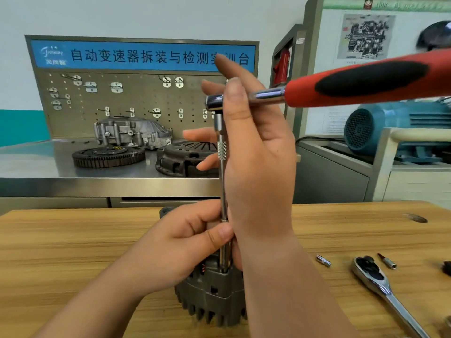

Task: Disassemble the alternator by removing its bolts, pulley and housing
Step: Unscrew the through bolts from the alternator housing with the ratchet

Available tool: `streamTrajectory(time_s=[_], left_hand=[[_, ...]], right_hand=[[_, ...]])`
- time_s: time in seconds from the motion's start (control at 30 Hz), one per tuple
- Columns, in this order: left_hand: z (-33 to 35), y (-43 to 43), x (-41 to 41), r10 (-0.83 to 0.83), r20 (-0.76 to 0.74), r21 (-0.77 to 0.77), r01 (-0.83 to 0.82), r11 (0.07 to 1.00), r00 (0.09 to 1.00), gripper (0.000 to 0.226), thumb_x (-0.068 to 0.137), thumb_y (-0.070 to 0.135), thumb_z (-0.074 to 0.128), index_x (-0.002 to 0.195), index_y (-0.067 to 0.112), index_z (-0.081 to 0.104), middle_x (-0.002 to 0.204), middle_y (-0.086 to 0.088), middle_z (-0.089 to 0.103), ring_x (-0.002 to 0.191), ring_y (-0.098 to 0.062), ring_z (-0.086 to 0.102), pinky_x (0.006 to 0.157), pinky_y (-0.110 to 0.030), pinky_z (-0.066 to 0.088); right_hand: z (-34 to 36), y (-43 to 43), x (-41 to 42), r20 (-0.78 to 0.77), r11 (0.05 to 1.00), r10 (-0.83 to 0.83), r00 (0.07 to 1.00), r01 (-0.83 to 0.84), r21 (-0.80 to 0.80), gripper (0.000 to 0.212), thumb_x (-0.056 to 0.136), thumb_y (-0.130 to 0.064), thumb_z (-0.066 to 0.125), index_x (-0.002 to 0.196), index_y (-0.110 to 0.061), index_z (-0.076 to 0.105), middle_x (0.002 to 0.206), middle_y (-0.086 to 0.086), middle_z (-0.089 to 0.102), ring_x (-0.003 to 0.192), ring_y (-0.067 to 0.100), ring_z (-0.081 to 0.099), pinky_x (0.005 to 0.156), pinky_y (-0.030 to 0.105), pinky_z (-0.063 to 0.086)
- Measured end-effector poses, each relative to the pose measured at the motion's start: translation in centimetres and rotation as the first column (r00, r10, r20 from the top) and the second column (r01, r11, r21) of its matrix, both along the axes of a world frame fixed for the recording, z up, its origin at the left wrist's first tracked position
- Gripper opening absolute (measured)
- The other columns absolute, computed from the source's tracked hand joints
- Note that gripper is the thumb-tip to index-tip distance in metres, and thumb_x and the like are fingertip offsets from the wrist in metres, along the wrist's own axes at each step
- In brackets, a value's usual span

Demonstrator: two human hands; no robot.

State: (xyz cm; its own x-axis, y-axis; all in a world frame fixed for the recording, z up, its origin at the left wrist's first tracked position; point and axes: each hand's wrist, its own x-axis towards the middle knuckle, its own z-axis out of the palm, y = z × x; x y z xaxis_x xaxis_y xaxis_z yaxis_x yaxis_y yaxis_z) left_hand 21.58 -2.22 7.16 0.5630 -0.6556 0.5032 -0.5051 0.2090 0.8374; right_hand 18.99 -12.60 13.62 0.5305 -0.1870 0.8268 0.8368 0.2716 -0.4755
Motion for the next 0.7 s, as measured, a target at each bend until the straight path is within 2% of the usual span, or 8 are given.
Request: streamTrajectory(time_s=[0.07,0.13,0.27,0.4,0.47,0.57,0.7], left_hand=[[-0.02,0.09,0.08,0.002,-0.012,0.001,-0.002,1.0,1.0,0.045,0.086,0.046,0.062,0.103,0.004,0.061,0.09,-0.023,0.067,0.083,-0.02,0.066,0.076,-0.022,0.054],[0.03,0.27,0.09,-0.011,-0.016,0.003,0.011,1.0,1.0,0.051,0.088,0.045,0.06,0.106,-0.003,0.059,0.093,-0.031,0.063,0.086,-0.028,0.065,0.078,-0.026,0.055],[0.18,0.47,0.14,-0.052,-0.012,0.018,0.052,0.998,0.999,0.05,0.091,0.042,0.057,0.107,-0.005,0.058,0.097,-0.028,0.064,0.091,-0.023,0.067,0.08,-0.024,0.054],[0.02,0.24,0.32,-0.037,0.001,0.027,0.037,0.999,0.999,0.046,0.092,0.041,0.057,0.107,-0.003,0.059,0.095,-0.022,0.068,0.089,-0.02,0.067,0.08,-0.025,0.053],[-0.03,0.23,0.44,-0.025,0.015,0.043,0.025,0.999,1.0,0.041,0.093,0.036,0.056,0.107,-0.002,0.058,0.095,-0.025,0.066,0.089,-0.021,0.067,0.08,-0.025,0.054],[-0.06,0.26,0.55,-0.014,0.027,0.046,0.013,0.999,1.0,0.037,0.093,0.034,0.057,0.11,0.001,0.058,0.095,-0.024,0.066,0.089,-0.018,0.068,0.079,-0.023,0.054],[-0.21,0.21,0.48,0.001,0.006,0.016,-0.001,1.0,1.0,0.047,0.086,0.046,0.063,0.109,0.005,0.058,0.096,-0.027,0.066,0.087,-0.018,0.068,0.078,-0.023,0.055]], right_hand=[[0.05,-0.05,-0.08,-0.066,0.995,0.091,0.994,-0.089,0.033,0.032,0.1,-0.03,0.042,0.124,-0.02,0.061,0.112,0.004,0.068,0.063,0.018,0.068,0.043,0.016,0.047],[0.05,-0.22,0.0,-0.124,0.984,0.173,0.977,-0.165,0.073,0.035,0.102,-0.035,0.037,0.124,-0.019,0.059,0.12,0.005,0.067,0.058,0.018,0.068,0.041,0.018,0.045],[0.27,-0.7,0.27,-0.215,0.957,0.285,0.934,-0.263,0.125,0.038,0.104,-0.04,0.03,0.116,-0.017,0.058,0.114,0.005,0.071,0.05,0.018,0.066,0.039,0.019,0.044],[0.36,-0.84,0.28,-0.244,0.939,0.343,0.907,-0.325,0.111,0.042,0.103,-0.043,0.028,0.118,-0.016,0.056,0.104,0.008,0.073,0.05,0.017,0.065,0.04,0.02,0.044],[0.35,-0.75,0.15,-0.214,0.954,0.298,0.93,-0.286,0.087,0.039,0.104,-0.04,0.03,0.123,-0.016,0.054,0.107,0.01,0.072,0.054,0.016,0.066,0.041,0.02,0.045],[0.38,-0.56,-0.07,-0.125,0.99,0.138,0.982,-0.135,0.03,0.033,0.104,-0.029,0.038,0.13,-0.018,0.055,0.116,0.01,0.068,0.062,0.016,0.068,0.043,0.018,0.047],[0.51,-0.56,-0.14,-0.008,1.0,-0.017,1.0,0.017,-0.011,0.027,0.099,-0.014,0.05,0.124,-0.014,0.063,0.1,0.007,0.067,0.065,0.021,0.069,0.05,0.016,0.048]])
